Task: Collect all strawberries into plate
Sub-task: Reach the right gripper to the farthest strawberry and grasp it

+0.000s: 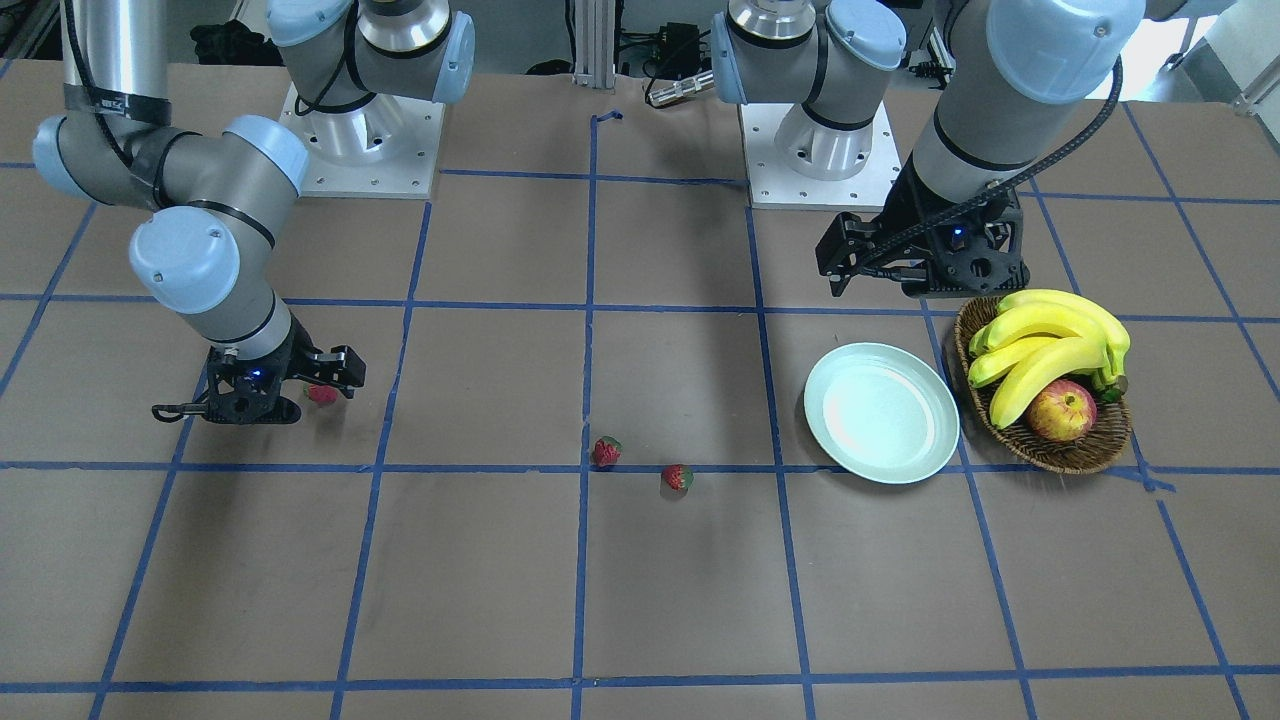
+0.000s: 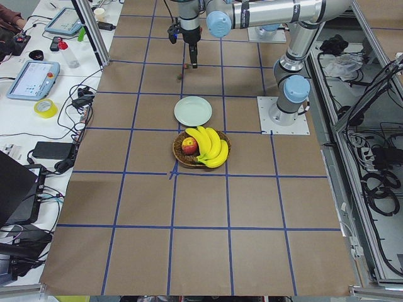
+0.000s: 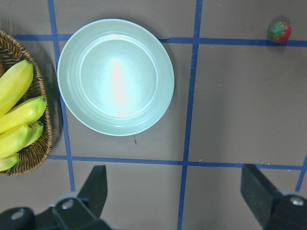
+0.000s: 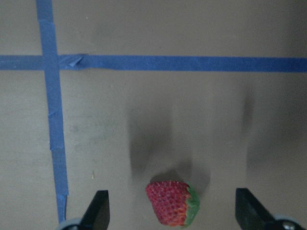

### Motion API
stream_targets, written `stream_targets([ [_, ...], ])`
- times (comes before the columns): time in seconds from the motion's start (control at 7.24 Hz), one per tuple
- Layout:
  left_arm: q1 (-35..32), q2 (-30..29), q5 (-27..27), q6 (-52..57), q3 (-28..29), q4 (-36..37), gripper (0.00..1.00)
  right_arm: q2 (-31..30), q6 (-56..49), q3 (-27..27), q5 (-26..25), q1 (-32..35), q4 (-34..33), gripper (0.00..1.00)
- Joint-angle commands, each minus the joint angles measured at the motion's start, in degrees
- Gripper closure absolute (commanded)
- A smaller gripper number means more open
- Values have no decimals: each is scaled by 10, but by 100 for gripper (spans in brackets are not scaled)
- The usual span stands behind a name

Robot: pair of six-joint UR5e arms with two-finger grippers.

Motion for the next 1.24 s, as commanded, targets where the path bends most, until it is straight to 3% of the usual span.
stream_targets([
  [0.0, 0, -1, -1, 0, 1, 1, 0, 4, -3, 14, 5, -4, -4, 31],
  [0.28, 0, -1, -2, 0, 1, 1, 0, 8, -3, 15, 5, -4, -6, 72],
  [0.41, 0, -1, -1, 0, 1, 1, 0, 8, 0, 17, 5, -4, -4, 86],
  [0.69, 0, -1, -1, 0, 0, 1, 0, 1, 65, -17, 28, 36, 5, 89],
  [0.97, 0, -1, -1, 0, 0, 1, 0, 13, 264, -82, 49, 177, 42, 88],
  [1.11, 0, -1, -2, 0, 0, 1, 0, 44, 364, -108, 120, 236, 37, 88],
])
